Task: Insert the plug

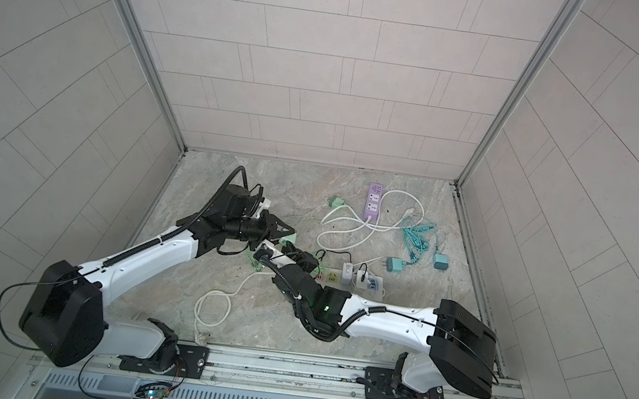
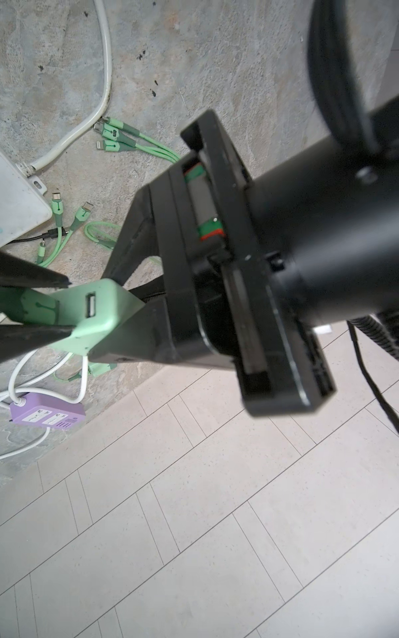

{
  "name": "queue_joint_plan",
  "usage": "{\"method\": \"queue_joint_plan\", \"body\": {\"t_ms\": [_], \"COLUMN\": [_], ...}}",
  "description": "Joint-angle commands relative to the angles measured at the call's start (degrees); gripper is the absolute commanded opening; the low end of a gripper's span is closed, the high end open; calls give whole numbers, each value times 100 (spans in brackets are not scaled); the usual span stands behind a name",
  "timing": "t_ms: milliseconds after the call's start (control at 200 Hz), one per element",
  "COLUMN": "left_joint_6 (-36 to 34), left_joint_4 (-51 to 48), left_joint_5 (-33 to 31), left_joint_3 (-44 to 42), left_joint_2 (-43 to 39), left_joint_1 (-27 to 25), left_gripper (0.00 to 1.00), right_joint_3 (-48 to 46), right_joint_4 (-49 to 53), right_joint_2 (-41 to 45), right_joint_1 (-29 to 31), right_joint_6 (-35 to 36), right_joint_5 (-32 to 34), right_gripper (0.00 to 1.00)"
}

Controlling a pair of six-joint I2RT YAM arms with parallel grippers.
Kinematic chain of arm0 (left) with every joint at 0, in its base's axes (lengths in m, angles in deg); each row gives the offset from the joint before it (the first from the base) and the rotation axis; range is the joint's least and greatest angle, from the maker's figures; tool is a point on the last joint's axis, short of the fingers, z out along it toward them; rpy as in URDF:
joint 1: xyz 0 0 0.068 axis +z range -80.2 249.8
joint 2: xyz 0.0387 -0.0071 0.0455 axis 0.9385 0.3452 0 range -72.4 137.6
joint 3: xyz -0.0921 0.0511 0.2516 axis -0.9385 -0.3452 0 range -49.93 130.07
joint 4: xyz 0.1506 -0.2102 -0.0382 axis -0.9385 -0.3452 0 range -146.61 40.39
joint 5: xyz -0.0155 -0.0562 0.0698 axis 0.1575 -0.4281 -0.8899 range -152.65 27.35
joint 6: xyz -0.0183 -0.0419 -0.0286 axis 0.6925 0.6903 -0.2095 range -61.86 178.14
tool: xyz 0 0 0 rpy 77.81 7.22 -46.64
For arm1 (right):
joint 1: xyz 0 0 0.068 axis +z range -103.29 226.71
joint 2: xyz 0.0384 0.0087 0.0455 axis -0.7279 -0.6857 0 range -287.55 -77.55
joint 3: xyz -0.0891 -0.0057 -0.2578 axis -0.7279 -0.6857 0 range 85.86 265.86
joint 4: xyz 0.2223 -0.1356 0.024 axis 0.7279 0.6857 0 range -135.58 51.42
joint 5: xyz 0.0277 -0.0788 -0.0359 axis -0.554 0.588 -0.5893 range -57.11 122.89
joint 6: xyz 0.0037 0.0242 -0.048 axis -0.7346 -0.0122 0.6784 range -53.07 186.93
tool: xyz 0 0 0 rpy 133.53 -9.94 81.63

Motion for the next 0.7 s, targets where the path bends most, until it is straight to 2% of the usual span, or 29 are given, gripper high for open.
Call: {"method": "queue_joint_plan", "body": {"t_ms": [0,200,410,515,691], "left_joint_6": [-304,-368,-618,-737,-639], "left_joint_4": [69,1,-301,-342,-160], "left_joint_5": [416,407,298,229,222], "left_joint_3": [195,305,505,576,520], "left_joint_2": [-78,39,55,158,263], "left_joint_1": [-88,-81,-49,-9,-28], "left_gripper": [29,44,48,47,40], "right_joint_3": [-111,-255,-307,-486,-521], "right_joint_4": [70,59,244,173,243], "right_joint_2": [191,358,515,798,891], "right_joint_1": [-93,-95,-101,-102,-130], "right_joint_6": [-226,-298,-447,-580,-533], "right_joint_5": [-99,-156,-139,-288,-353], "right_gripper": [0,0,0,0,0]}}
